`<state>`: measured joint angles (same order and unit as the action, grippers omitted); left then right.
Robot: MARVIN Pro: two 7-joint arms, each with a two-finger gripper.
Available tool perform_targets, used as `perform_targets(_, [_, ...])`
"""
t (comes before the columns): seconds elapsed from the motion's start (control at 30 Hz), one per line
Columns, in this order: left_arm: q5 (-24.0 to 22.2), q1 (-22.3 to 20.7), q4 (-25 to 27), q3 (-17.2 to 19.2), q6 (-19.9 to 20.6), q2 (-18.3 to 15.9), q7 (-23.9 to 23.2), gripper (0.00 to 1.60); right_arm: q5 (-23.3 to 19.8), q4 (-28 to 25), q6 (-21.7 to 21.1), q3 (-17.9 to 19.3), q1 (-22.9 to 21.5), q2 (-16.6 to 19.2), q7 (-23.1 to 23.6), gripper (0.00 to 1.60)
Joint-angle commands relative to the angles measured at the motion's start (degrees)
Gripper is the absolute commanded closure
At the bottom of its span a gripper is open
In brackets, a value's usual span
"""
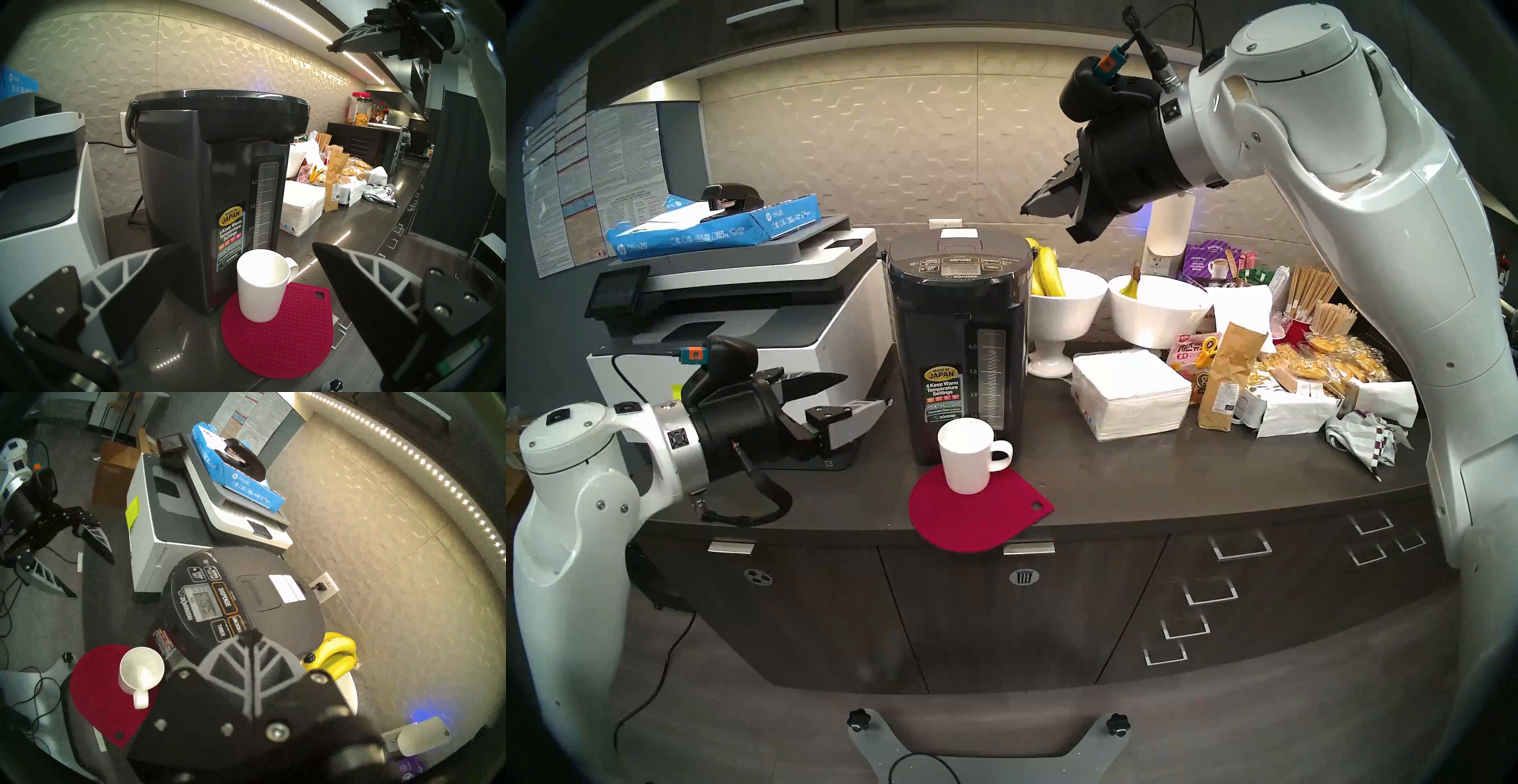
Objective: Press the water dispenser button and fill the cup
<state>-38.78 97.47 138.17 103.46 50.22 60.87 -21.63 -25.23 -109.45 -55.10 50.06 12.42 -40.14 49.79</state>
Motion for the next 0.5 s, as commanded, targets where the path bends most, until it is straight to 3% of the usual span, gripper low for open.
perform_targets(0.0, [0.0, 0.0, 0.9, 0.1, -0.1, 0.1, 0.0, 0.00, -1.7, 1.1, 1.1, -3.5, -6.3, 3.0, 5.8, 1.60])
perform_targets(0.07, [0.0, 0.0, 0.9, 0.1, -0.1, 0.1, 0.0, 0.00, -1.1, 2.4, 1.0, -5.1, -8.0, 2.4, 7.6, 1.60])
perform_targets(0.47, [0.0, 0.0, 0.9, 0.1, -0.1, 0.1, 0.1, 0.00, -2.8, 4.3, 0.5, -9.3, -11.2, -0.1, 5.5, 1.60])
